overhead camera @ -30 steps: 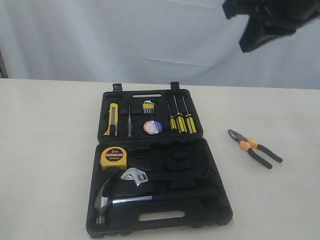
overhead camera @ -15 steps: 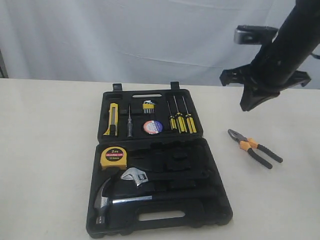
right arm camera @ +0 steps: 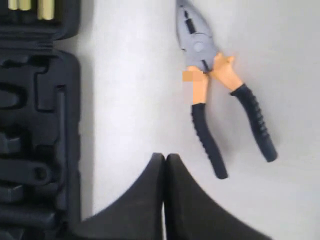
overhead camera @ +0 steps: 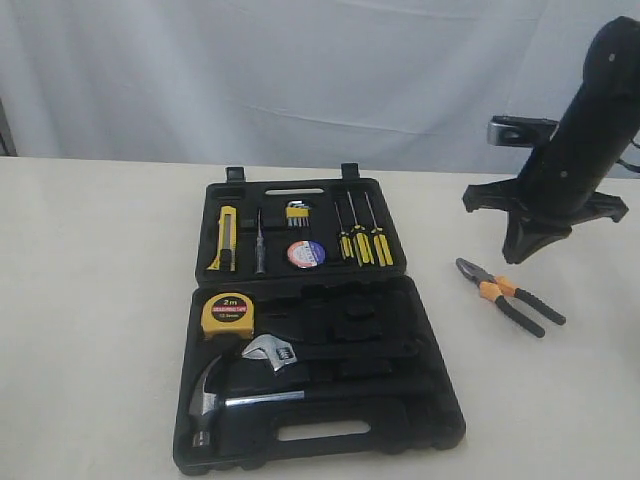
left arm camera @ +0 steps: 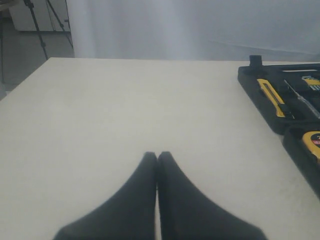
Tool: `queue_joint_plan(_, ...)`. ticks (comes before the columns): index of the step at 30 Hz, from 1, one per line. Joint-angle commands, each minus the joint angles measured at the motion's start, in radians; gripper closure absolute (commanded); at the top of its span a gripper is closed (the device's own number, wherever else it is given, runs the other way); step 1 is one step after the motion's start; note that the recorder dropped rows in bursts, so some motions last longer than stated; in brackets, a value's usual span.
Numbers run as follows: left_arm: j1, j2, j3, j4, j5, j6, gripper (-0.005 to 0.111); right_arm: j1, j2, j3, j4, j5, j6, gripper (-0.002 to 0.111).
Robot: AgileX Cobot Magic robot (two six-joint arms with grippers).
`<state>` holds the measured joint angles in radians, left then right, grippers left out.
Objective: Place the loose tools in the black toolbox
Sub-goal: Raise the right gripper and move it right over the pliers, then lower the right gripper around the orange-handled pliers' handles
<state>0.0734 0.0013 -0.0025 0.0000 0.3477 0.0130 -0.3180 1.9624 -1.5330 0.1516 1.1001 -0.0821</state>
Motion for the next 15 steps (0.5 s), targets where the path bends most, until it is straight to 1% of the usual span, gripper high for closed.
queue_joint_plan(1,-0.005,-0.001,0.003,0.0,-0.005,-0.006,0.107,-0.049,0.023,-0.001,-0.01,-0.027,-0.087,0.108)
queue_joint_plan(2,-0.005,-0.001,0.003,0.0,-0.005,-0.006,0.107,-0.049,0.025,-0.001,-0.015,-0.029,-0.105,0.107)
queue_joint_plan(4,-0.005,-0.001,0.003,0.0,-0.005,-0.006,0.107,-0.049,0.027,-0.001,-0.022,-0.043,-0.152,0.101)
queue_joint_plan(8,-0.005,-0.001,0.003,0.0,-0.005,-0.006,0.107,-0.047,0.029,-0.001,-0.018,-0.078,-0.167,0.079)
queue_joint_plan(10,-0.005,-0.001,0.003,0.0,-0.005,-0.006,0.107,-0.047,0.029,-0.001,-0.018,-0.082,-0.168,0.065)
queue_joint_plan(12,-0.005,-0.001,0.003,0.0,-0.005,-0.006,0.107,-0.047,0.031,-0.001,-0.018,-0.082,-0.169,0.055)
queue_joint_plan(13,-0.005,-0.001,0.003,0.0,-0.005,-0.006,0.107,-0.047,0.031,-0.001,-0.018,-0.082,-0.175,0.052)
queue_joint_plan(15,-0.005,-0.001,0.003,0.0,-0.005,-0.006,0.107,-0.047,0.033,-0.001,-0.018,-0.082,-0.184,0.051)
